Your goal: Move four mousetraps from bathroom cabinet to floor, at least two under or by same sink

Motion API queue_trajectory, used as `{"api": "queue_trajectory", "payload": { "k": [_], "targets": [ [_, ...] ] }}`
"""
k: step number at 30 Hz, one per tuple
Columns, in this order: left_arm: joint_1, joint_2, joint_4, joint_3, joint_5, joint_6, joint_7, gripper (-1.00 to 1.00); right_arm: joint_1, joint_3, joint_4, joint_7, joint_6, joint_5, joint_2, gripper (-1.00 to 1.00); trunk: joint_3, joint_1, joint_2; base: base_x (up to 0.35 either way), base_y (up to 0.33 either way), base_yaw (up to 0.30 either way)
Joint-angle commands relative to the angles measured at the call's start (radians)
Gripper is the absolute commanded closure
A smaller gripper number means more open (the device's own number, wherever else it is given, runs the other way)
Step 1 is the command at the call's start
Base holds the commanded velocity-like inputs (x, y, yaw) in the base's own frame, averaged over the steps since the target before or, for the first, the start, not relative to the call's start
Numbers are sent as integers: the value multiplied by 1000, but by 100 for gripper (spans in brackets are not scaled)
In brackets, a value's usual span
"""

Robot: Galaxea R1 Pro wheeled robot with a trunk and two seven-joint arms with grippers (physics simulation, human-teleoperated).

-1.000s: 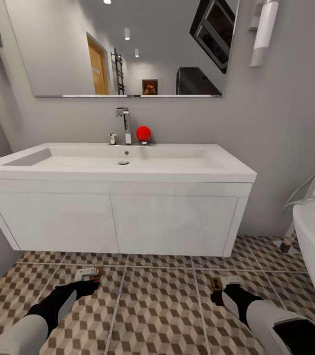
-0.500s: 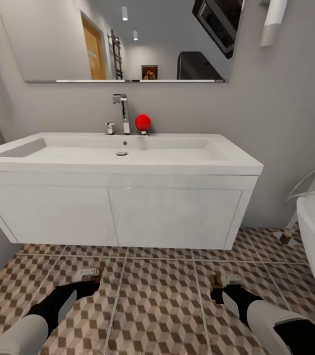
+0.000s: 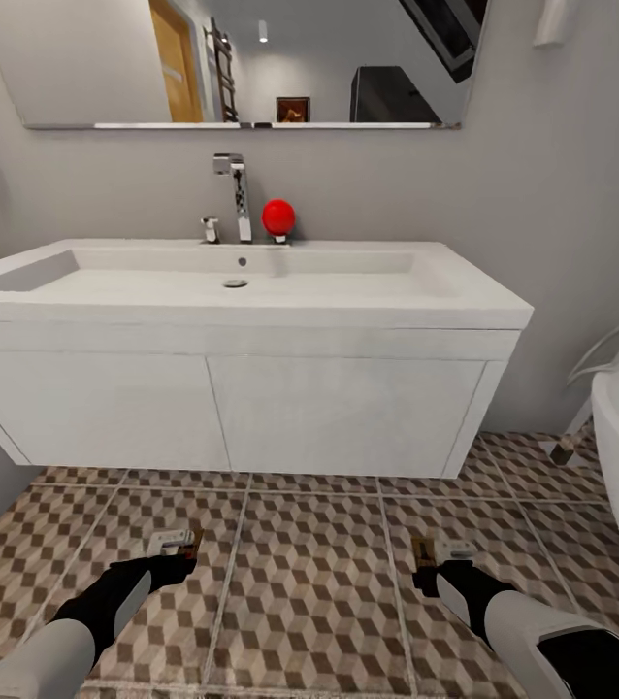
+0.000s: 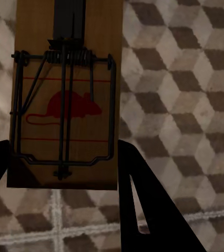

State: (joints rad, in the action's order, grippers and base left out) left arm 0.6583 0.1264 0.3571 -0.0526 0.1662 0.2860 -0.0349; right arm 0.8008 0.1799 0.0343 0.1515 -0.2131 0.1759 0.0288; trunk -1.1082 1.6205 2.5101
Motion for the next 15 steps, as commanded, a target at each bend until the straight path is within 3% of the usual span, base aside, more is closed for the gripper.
{"api": "queue_trajectory", "payload": {
  "k": [1,5,15],
  "targets": [
    [0,1,2,-6,9,5,1,100,0,9,3,2,4,13,1,100,-5,0,1,0,0,0],
    [1,1,2,-6,9,5,1,100,0,11,3,5,57,14,-2,100,-20,2,2,0,0,0],
    [1,-8,-9,-6,7,5,5,100,0,12,1,4,68,11,-2,100,-59,6,4,0,0,0]
  ]
}}
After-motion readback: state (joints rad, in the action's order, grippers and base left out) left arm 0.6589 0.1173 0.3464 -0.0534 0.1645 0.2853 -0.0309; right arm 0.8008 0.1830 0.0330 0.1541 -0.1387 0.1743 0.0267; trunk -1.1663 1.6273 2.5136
